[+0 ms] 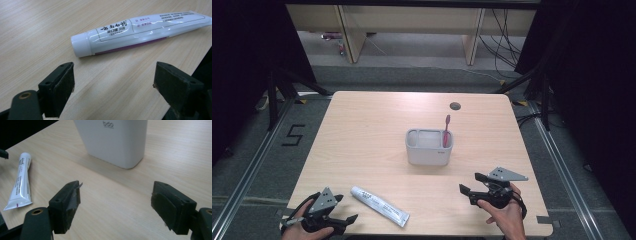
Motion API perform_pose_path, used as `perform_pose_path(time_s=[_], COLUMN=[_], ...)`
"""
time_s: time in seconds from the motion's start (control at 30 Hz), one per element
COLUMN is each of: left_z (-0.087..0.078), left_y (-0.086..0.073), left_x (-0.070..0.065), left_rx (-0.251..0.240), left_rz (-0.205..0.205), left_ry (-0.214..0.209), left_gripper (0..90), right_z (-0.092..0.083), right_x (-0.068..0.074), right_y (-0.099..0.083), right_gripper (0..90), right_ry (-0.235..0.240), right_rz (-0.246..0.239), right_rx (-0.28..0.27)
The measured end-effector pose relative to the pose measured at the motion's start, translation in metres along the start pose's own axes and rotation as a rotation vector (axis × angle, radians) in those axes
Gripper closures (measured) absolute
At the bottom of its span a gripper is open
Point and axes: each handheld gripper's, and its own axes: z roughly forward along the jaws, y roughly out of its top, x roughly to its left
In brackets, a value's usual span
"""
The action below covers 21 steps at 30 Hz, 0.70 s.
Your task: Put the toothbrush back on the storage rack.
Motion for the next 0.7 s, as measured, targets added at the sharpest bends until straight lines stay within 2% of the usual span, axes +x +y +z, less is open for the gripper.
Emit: perform_pose_path(time_s=[0.03, 0.07, 0.1, 0.13, 0.17, 0.2, 0.23, 0.27, 0.3, 0.33, 0.37, 0.43, 0.47, 0.5, 0.53, 0.57, 0.6, 0.63, 0.67, 0.7], left_z=[0.0, 0.0, 0.0, 0.0, 0.0, 0.0, 0.0, 0.0, 0.0, 0.0, 0.0, 0.0, -0.001, 0.0, -0.001, -0.001, -0.001, -0.001, -0.001, 0.0], left_y=[0.0, 0.0, 0.0, 0.0, 0.0, 0.0, 0.0, -0.001, -0.001, 0.0, 0.0, 0.0, 0.0, 0.0, 0.0, 0.0, -0.001, -0.001, -0.001, -0.001], left_x=[0.0, 0.0, 0.0, 0.0, 0.0, 0.0, 0.0, 0.0, 0.0, 0.0, 0.0, 0.0, 0.0, 0.0, 0.0, 0.0, 0.0, 0.0, 0.0, 0.0], left_rx=[0.002, 0.0, 0.003, 0.003, -0.002, 0.002, 0.002, -0.001, 0.001, 0.0, -0.001, 0.0, 0.0, 0.0, 0.001, 0.002, -0.001, -0.001, -0.002, -0.003], left_rz=[0.002, -0.002, 0.0, 0.002, -0.004, 0.001, 0.001, -0.005, -0.001, -0.001, -0.002, -0.001, -0.001, 0.0, 0.001, 0.003, 0.001, 0.001, 0.0, 0.0], left_ry=[0.002, 0.002, 0.002, 0.003, -0.002, 0.001, 0.001, -0.003, -0.004, -0.003, -0.003, -0.003, -0.004, -0.004, -0.004, 0.001, -0.001, -0.001, -0.001, -0.002], left_gripper=[16.2, 16.2, 16.2, 16.2, 16.2, 16.2, 16.2, 16.2, 16.2, 16.2, 16.2, 16.2, 16.2, 16.2, 16.2, 16.2, 16.2, 16.2, 16.2, 16.2], right_z=[0.001, 0.002, 0.001, 0.003, 0.002, 0.002, 0.003, 0.002, 0.002, 0.002, 0.002, 0.003, 0.002, 0.002, 0.002, 0.001, 0.002, 0.0, -0.001, -0.002], right_x=[0.004, 0.002, 0.006, 0.005, 0.009, 0.007, 0.01, 0.008, 0.011, 0.011, 0.01, 0.015, 0.015, 0.017, 0.016, 0.02, 0.02, 0.022, 0.025, 0.024], right_y=[-0.002, -0.004, -0.005, -0.007, -0.008, -0.009, -0.011, -0.012, -0.013, -0.015, -0.016, -0.02, -0.02, -0.022, -0.023, -0.024, -0.026, -0.027, -0.028, -0.029], right_gripper=[24.0, 23.8, 23.9, 23.9, 23.9, 23.8, 23.8, 23.8, 23.8, 23.8, 23.8, 23.6, 23.6, 23.6, 23.6, 23.5, 23.5, 23.5, 23.5, 23.4], right_ry=[0.014, 0.01, 0.015, 0.016, 0.021, 0.01, 0.025, 0.015, 0.02, 0.029, 0.011, 0.013, 0.015, 0.023, 0.016, 0.025, 0.044, 0.029, 0.033, 0.022], right_rz=[0.036, -0.001, 0.041, -0.003, 0.038, -0.001, 0.03, -0.011, 0.015, 0.011, -0.027, 0.012, -0.01, 0.002, -0.029, -0.005, -0.018, -0.03, -0.011, -0.04], right_rx=[0.007, 0.008, 0.03, 0.018, 0.037, 0.032, 0.026, 0.031, 0.033, 0.037, 0.041, 0.05, 0.067, 0.074, 0.067, 0.08, 0.079, 0.084, 0.09, 0.086])
